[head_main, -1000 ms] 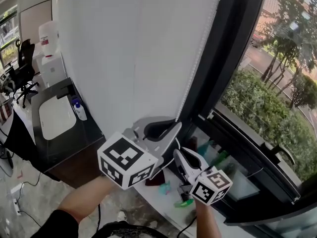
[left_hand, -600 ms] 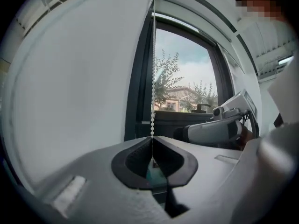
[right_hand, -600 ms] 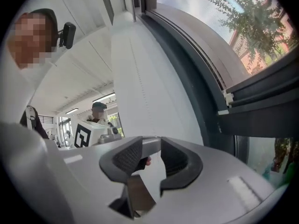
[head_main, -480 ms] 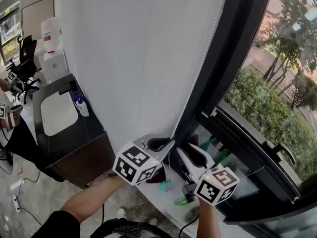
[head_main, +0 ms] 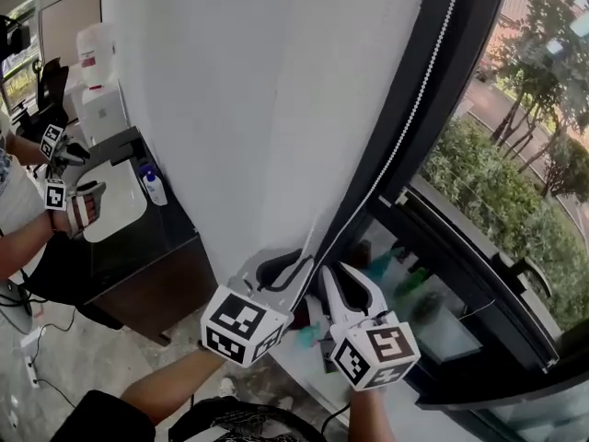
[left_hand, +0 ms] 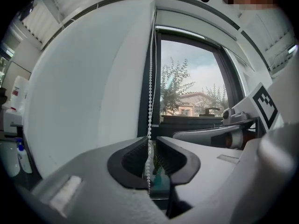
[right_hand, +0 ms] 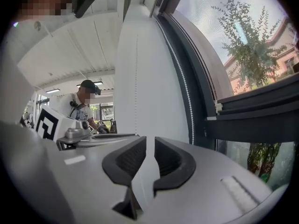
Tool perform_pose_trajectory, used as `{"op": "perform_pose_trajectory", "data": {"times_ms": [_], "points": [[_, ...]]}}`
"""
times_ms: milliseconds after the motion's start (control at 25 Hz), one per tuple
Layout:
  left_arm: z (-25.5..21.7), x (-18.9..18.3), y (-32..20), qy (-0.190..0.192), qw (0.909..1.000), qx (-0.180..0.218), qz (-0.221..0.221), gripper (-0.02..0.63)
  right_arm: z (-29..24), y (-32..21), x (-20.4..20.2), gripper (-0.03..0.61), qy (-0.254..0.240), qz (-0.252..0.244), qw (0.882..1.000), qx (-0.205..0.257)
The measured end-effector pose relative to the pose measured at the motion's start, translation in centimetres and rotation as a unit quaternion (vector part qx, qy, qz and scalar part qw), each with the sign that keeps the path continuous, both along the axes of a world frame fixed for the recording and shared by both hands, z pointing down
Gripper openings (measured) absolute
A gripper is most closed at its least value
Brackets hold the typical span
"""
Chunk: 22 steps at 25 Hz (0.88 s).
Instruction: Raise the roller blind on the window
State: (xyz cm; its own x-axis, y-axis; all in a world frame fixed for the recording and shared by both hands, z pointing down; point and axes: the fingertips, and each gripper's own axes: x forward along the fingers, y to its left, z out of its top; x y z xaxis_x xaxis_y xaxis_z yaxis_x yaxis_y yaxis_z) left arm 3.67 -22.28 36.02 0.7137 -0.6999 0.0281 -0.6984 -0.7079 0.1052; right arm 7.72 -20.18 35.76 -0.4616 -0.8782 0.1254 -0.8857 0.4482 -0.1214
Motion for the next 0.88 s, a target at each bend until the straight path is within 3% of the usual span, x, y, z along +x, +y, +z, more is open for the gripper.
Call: {"op": "perform_pose_trajectory", "data": {"times_ms": [280,400,520,880], "points": [[0.4,-1.7,1.5,-0.026,0.9986,0.0,-0.045,0.055,0.0,0.4,-1.0,0.006,-0.003,0.017,1.0,0.009],[0.3,-1.7,1.9,-0.027,0.9986,-0.004,-0.045,0.053,-0.1,0.6,-1.4,0.006,0.007,0.015,1.0,0.01],[0.4,-1.8,2.0,-0.033,0.9983,-0.009,-0.047,0.0,-0.2,0.6,-1.9,0.006,0.018,0.016,1.0,0.011],[0.2,-1.4,2.1,-0.03,0.9985,-0.01,-0.044,0.0,0.1,0.7,-1.7,0.006,0.028,0.029,0.999,0.01]]}}
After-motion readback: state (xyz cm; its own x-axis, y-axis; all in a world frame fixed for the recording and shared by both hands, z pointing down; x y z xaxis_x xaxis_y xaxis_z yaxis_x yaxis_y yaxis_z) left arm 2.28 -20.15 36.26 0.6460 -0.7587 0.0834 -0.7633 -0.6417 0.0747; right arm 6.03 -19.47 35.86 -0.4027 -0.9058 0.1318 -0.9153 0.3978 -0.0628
